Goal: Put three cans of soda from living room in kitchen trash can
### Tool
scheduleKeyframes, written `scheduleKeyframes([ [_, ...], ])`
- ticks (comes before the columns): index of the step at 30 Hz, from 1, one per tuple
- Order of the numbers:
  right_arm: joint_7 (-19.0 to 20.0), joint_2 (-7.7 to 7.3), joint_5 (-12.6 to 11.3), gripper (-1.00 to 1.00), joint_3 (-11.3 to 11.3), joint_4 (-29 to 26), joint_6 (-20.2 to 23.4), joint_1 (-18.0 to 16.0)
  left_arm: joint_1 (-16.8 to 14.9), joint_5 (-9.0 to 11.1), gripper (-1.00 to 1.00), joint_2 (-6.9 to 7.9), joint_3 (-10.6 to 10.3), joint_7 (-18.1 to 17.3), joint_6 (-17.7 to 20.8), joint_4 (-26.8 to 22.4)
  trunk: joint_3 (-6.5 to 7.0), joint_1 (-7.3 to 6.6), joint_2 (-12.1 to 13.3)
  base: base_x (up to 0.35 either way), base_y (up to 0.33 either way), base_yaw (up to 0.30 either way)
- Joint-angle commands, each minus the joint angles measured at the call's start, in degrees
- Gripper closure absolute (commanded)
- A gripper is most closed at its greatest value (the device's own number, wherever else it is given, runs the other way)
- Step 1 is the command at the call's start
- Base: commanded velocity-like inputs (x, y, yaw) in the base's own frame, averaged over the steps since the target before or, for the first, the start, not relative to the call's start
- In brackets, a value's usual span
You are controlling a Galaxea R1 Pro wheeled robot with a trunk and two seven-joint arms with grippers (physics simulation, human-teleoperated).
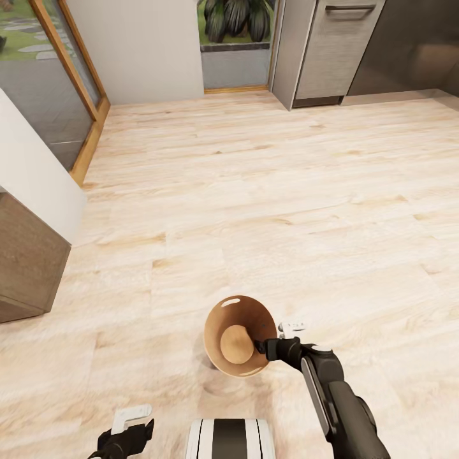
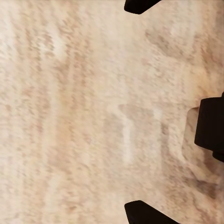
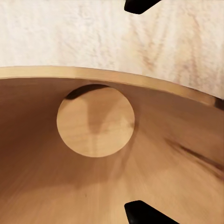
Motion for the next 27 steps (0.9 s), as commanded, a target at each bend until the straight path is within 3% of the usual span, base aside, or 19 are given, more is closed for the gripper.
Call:
scheduleKeyframes([
  [1, 0.0, 0.01, 0.0, -1.0, 0.0, 0.1, 0.0, 0.0, 0.0, 0.0, -1.0, -0.01, 0.0, 0.0, 0.0, 0.0, 0.0, 0.0, 0.0, 0.0, 0.0, 0.0],
  [17, -1.0, 0.04, -0.3, -1.0, 0.0, 0.5, -0.2, -0.1, 0.0, 0.0, -1.0, -0.01, 0.0, 0.0, 0.0, 0.0, 0.0, 0.0, 0.0, 0.0, 0.0, 0.0],
  [27, -1.1, 0.04, -0.2, -1.0, 0.0, 5.8, -3.1, -1.9, 0.0, 0.0, -1.0, 0.04, 0.0, 0.0, 0.0, 0.0, 0.0, 0.0, 0.0, 0.0, 0.0, 0.0],
])
